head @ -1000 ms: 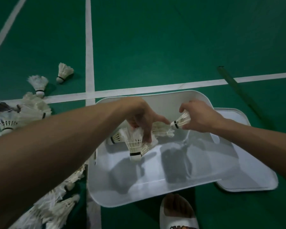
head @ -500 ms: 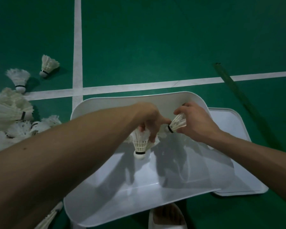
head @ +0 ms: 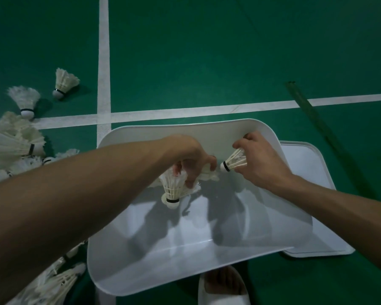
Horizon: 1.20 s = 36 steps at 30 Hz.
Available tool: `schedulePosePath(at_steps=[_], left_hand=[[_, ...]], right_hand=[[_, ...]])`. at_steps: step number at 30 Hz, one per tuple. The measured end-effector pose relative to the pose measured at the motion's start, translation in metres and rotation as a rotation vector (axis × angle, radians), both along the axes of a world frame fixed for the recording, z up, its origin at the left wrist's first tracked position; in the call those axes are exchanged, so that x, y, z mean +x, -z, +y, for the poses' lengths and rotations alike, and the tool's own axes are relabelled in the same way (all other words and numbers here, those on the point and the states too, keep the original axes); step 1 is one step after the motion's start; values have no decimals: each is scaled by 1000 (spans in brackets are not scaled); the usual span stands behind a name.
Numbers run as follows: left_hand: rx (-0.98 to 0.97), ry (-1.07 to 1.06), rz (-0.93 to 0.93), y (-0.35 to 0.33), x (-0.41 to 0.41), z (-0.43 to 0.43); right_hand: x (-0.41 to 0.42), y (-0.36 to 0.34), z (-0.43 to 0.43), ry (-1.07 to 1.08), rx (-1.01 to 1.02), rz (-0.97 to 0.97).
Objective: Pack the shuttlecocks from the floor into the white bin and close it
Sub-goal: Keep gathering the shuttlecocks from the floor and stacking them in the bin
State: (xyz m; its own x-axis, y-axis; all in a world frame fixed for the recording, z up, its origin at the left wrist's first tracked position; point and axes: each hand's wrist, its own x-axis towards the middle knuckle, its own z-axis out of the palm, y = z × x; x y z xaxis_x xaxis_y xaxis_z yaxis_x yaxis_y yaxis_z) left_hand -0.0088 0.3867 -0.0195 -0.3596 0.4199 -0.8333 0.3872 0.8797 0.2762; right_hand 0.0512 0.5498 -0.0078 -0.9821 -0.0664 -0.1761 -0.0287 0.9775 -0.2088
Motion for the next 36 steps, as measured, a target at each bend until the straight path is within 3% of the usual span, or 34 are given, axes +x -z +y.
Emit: schedulePosePath(at_steps=[8,13,15,18,22,26,36], left_hand=[[32,-21,-16,5,-2,-5],[52,3,-46,8,-2,-9],[58,-4,-68,10,-2,-9],[77,-28,-67,12,-2,-11],[119,-33,-40,13,-3,-10],[137,-50,-23,13,-3,-15],[203,-117,-24,9,1,-22]], right_hand=[[-6,28,-11,86,-25,-105],[-19,41,-8,303,-406,-305],[-19,47,-2,287,-335,-354],[-18,51,2,265,-231,-280],[-24,52,0,314,-318,-196],[-24,60,-4,348,-440,-275],[-19,72,4,331,-333,-236]])
